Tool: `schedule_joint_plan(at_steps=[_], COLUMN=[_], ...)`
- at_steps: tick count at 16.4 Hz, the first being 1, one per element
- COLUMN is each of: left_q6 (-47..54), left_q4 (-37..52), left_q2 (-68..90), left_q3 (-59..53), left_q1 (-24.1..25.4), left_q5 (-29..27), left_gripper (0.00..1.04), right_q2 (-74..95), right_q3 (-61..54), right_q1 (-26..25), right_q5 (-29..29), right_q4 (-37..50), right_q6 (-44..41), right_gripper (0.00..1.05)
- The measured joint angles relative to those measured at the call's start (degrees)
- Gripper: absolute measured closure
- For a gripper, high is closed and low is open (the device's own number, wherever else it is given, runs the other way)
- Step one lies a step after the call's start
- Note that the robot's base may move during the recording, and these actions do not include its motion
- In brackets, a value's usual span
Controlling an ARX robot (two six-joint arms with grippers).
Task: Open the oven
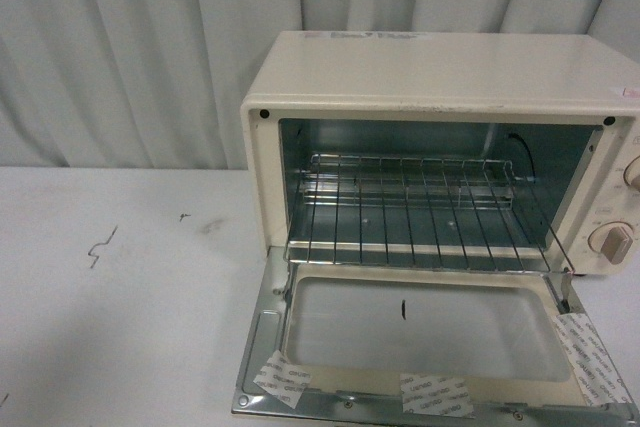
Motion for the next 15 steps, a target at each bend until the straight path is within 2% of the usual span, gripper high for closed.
schedule_joint_plan(at_steps=[6,8,12,13,15], left_q6=[0.0,0.0,0.0,0.0,0.0], left_q4=[-7.0,-17.7,-17.2,-17.2,-17.2], left_q2=[-7.0,-15.8,-16.7,-16.7,-16.7], left_q3=[0.0,0.1,0.0,0.0,0.0], left_q1=[0.0,0.0,0.0,0.0,0.0], left_q5=[0.0,0.0,0.0,0.0,0.0], left_gripper=[1.03,1.03,1.03,0.97,0.73], right_q2=[0.0,0.0,0.0,0.0,0.0], right_q3=[0.0,0.0,0.0,0.0,0.0], right_q1=[0.0,0.0,0.0,0.0,0.0], right_q5=[0.0,0.0,0.0,0.0,0.0], right_q4=[0.0,0.0,0.0,0.0,0.0], right_q6=[0.0,0.0,0.0,0.0,0.0], right_gripper=[0.06,0.06,0.06,0.06,0.06])
